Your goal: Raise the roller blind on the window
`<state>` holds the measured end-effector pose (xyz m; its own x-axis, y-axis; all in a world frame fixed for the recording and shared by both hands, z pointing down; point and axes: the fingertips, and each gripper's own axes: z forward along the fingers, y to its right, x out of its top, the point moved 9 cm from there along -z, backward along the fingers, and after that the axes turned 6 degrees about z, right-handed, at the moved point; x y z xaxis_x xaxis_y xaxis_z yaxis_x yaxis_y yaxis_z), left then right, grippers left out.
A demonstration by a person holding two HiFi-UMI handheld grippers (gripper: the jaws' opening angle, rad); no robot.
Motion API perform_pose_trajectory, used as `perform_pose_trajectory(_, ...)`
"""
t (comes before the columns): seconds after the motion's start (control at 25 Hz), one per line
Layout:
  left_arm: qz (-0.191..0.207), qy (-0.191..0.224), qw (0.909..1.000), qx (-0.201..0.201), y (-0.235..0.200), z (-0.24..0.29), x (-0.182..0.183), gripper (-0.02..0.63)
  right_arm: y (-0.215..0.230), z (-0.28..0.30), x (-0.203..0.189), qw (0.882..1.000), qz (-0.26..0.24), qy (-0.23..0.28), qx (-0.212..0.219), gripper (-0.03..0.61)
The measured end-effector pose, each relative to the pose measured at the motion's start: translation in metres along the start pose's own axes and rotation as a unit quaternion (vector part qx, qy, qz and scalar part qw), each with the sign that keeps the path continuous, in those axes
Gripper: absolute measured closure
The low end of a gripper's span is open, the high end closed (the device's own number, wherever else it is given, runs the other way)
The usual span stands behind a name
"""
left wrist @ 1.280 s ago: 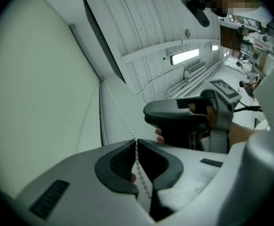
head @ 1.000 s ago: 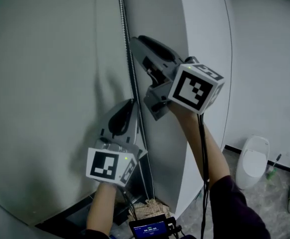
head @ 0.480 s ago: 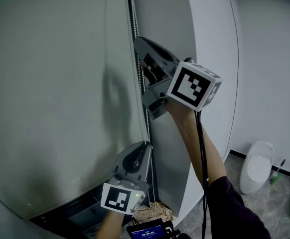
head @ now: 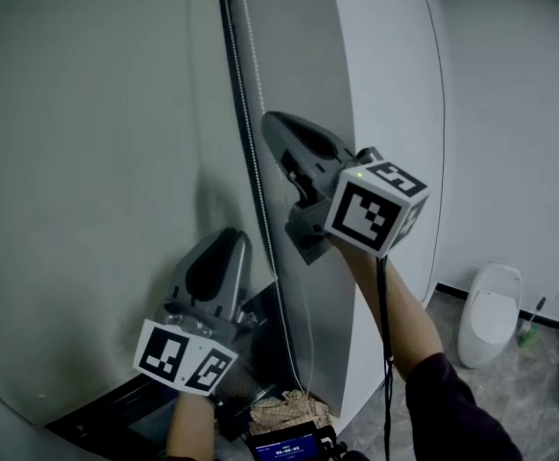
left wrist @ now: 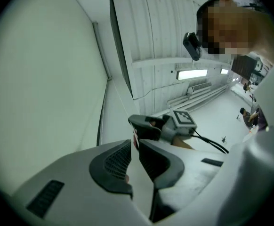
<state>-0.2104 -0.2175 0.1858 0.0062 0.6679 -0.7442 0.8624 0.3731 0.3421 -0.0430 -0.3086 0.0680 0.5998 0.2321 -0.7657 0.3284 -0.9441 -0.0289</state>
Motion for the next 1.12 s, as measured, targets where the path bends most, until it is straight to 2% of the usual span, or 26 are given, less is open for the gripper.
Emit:
perform_pose_trajectory(0.16, -0.035, 0.012, 0.9989, -0.028, -0.009, 0.051, 0.034, 0.591, -0.004, -0.033, 0.002, 1.000, -0.004, -0.013, -0.001, 0.563)
perform_pose_trajectory(0.28, -0.074, 0.009, 0.9948, -0.069, -0.016, 0.093, 0.053, 0.589, -0.007, -0.053, 0.002, 1.000, -0.007, -0.018, -0.005, 0.563)
perform_pose_trajectory(0.48, -0.109, -0.008, 0.9874, -0.114, -0.019, 0.148, 0.074, 0.518, -0.008, -0.076, -0.003, 1.000, -0.004, -0.028, -0.013, 0.563)
perform_pose_trajectory(0.6, -0.118, -0.008, 0.9876, -0.104, -0.026, 0.153, 0.076, 0.518, -0.017, -0.086, -0.030, 0.999, -0.004, -0.046, -0.013, 0.563)
perform_pose_trajectory(0.84, -0.103, -0.009, 0.9920, -0.074, -0.035, 0.149, 0.071, 0.522, -0.022, -0.122, -0.084, 0.997, 0.014, -0.076, -0.011, 0.563)
perform_pose_trajectory(0.96, -0.097, -0.018, 0.9930, -0.065, -0.035, 0.151, 0.064, 0.571, -0.020, -0.127, -0.088, 0.997, 0.022, -0.079, -0.004, 0.563)
perform_pose_trajectory(1.12, -0.081, -0.019, 0.9956, -0.044, -0.035, 0.149, 0.068, 0.594, -0.020, -0.125, -0.075, 0.995, 0.024, -0.096, 0.023, 0.561)
